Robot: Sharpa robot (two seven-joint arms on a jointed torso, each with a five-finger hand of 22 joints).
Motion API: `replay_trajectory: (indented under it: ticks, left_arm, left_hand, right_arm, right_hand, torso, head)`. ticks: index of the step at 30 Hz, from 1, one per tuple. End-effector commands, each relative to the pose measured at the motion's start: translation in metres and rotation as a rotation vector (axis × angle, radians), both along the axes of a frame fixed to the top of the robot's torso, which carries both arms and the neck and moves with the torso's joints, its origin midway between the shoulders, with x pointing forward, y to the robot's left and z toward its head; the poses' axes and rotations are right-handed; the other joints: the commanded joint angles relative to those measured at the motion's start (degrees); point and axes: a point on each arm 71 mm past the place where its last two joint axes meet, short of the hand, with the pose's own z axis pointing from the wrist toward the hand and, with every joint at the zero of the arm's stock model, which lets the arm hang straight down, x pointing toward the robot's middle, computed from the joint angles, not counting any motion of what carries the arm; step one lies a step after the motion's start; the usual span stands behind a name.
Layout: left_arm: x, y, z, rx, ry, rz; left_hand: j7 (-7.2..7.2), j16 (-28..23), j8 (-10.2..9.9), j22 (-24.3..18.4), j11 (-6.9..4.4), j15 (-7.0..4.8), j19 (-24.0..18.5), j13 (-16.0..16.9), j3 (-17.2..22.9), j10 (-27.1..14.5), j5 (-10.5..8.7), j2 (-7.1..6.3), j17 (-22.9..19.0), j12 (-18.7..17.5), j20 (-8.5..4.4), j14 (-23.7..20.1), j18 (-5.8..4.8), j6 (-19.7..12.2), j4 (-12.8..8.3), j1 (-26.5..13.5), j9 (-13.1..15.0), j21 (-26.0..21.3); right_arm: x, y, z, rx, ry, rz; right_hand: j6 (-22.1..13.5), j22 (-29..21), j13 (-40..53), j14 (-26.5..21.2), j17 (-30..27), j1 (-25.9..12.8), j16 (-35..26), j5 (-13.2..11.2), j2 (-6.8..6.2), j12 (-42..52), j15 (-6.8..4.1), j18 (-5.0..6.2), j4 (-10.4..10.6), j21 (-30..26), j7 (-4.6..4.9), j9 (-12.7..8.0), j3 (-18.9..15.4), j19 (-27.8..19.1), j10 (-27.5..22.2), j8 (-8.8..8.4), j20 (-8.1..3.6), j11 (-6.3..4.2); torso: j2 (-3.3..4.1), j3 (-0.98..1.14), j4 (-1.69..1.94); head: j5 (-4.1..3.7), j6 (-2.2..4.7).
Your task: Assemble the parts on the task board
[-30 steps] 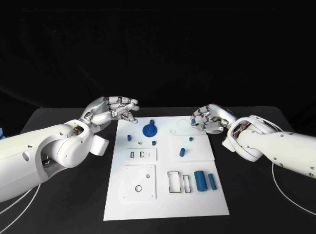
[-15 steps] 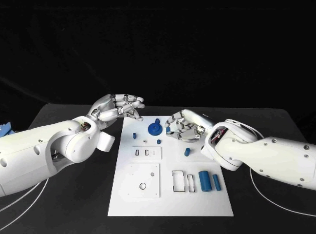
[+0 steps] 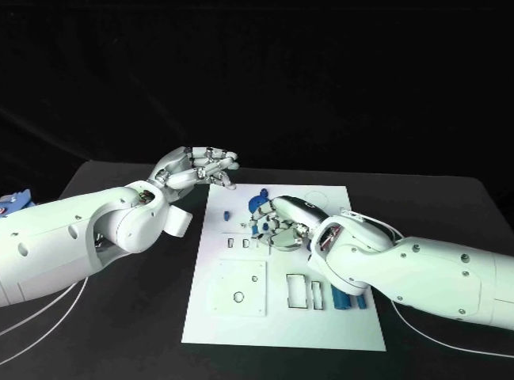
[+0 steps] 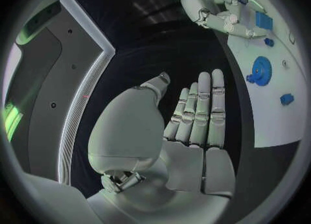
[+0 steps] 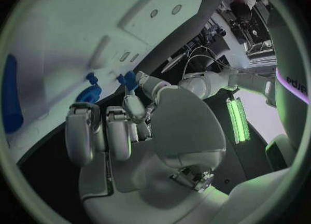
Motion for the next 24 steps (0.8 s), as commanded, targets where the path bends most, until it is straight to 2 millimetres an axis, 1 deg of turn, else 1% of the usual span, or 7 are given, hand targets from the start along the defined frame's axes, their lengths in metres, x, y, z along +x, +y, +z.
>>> replay_trajectory:
  ticks: [1, 4, 9, 11, 17, 20, 24]
  left_arm:
    - [0.001, 0.003, 0.001, -0.011, -0.011, 0.017]
    - [0.001, 0.006, 0.001, -0.009, -0.012, 0.025]
    - [0.0, 0.006, 0.002, -0.009, -0.012, 0.025]
    - [-0.001, 0.005, 0.002, -0.01, -0.012, 0.023]
    - [-0.002, 0.005, 0.002, -0.01, -0.011, 0.02]
    - [-0.002, 0.005, 0.002, -0.01, -0.011, 0.02]
    - [-0.002, 0.005, 0.002, -0.011, -0.011, 0.018]
  left_hand:
    - [2.91, -0.34, -0.15, -0.11, -0.03, 0.01, -0.48, 0.1, 0.44, -0.31, 0.23, 0.16, -0.14, -0.14, -0.01, -0.36, 0.59, -0.26, 0.03, 0.09, 0.07, -0.28]
    - [3.01, -0.94, -0.21, -0.31, 0.1, 0.2, -1.06, 0.12, 0.48, -0.36, 0.23, 0.1, -0.41, -0.18, 0.16, -1.04, 0.53, -0.28, 0.04, 0.03, 0.15, -0.61]
    - [3.03, -1.09, -0.23, -0.37, 0.11, 0.24, -1.2, 0.12, 0.49, -0.36, 0.22, 0.1, -0.48, -0.18, 0.19, -1.21, 0.52, -0.28, 0.05, 0.02, 0.16, -0.7]
    - [3.04, -1.14, -0.23, -0.38, 0.12, 0.25, -1.24, 0.13, 0.5, -0.37, 0.22, 0.11, -0.51, -0.19, 0.2, -1.25, 0.53, -0.28, 0.05, 0.02, 0.17, -0.72]
    - [3.06, -1.17, -0.24, -0.39, 0.13, 0.26, -1.26, 0.12, 0.51, -0.38, 0.22, 0.11, -0.52, -0.19, 0.21, -1.28, 0.53, -0.29, 0.05, 0.02, 0.17, -0.74]
    - [3.06, -1.17, -0.24, -0.39, 0.13, 0.26, -1.26, 0.12, 0.51, -0.38, 0.22, 0.11, -0.52, -0.19, 0.21, -1.28, 0.53, -0.29, 0.05, 0.02, 0.17, -0.74]
    - [3.06, -1.17, -0.24, -0.39, 0.13, 0.26, -1.26, 0.12, 0.51, -0.38, 0.22, 0.11, -0.52, -0.19, 0.21, -1.28, 0.53, -0.29, 0.05, 0.02, 0.17, -0.74]
  right_arm:
    - [0.0, 0.003, -0.009, -0.061, 0.008, 0.0]
    - [-0.001, 0.006, -0.015, -0.07, 0.02, 0.004]
    - [-0.002, 0.009, -0.022, -0.081, 0.034, 0.009]
    - [-0.002, 0.009, -0.023, -0.085, 0.035, 0.009]
    - [-0.002, 0.01, -0.025, -0.089, 0.033, 0.01]
    - [-0.003, 0.011, -0.025, -0.091, 0.032, 0.012]
    - [-0.002, 0.011, -0.026, -0.097, 0.032, 0.012]
  right_hand:
    - [0.49, 6.19, 0.03, 5.75, 13.89, 0.05, 0.07, 0.4, 0.4, -0.06, -0.39, -0.86, -0.06, -0.33, -0.26, 0.82, 0.29, 2.67, 0.08, 0.8, -0.44, -0.27]
    - [0.49, 6.19, 0.03, 5.75, 13.89, 0.05, 0.07, 0.4, 0.4, -0.06, -0.39, -0.86, -0.06, -0.33, -0.26, 0.82, 0.29, 2.67, 0.08, 0.8, -0.44, -0.27]
    - [0.49, 6.19, 0.03, 5.75, 13.89, 0.05, 0.07, 0.4, 0.4, -0.06, -0.39, -0.86, -0.06, -0.33, -0.26, 0.82, 0.29, 2.67, 0.08, 0.8, -0.44, -0.27]
    - [0.49, 6.19, 0.03, 5.75, 13.89, 0.05, 0.07, 0.4, 0.4, -0.06, -0.39, -0.86, -0.06, -0.33, -0.26, 0.82, 0.29, 2.67, 0.08, 0.8, -0.44, -0.27]
    - [0.37, 6.14, 0.0, 5.75, 13.88, -0.1, 0.06, 0.42, 0.32, -0.09, -0.38, -0.85, -0.03, -0.38, -0.2, 0.85, 0.27, 2.65, 0.06, 0.86, -0.44, -0.23]
    - [0.33, 6.11, 0.1, 5.75, 13.89, -0.13, 0.06, 0.43, 0.3, -0.03, -0.37, -0.84, -0.03, -0.41, -0.19, 0.86, 0.26, 2.64, 0.14, 0.87, -0.45, -0.22]
    - [0.18, 6.07, 0.04, 5.73, 13.83, -0.21, 0.03, 0.43, 0.23, -0.07, -0.36, -0.83, -0.03, -0.44, -0.15, 0.86, 0.26, 2.62, 0.09, 0.87, -0.44, -0.19]
  torso:
    - [0.05, 0.05, 0.02]
    - [0.03, 0.06, 0.02]
    - [0.07, -0.01, -0.03]
    - [0.01, 0.03, -0.09]
    - [0.02, 0.07, -0.19]
    - [0.01, 0.11, -0.13]
    - [-0.01, 0.08, -0.09]
  head:
    - [0.44, -0.22]
    - [0.53, -0.4]
    - [0.73, -0.68]
    - [0.82, -0.84]
    - [0.89, -1.05]
    - [0.86, -1.15]
    - [0.82, -1.25]
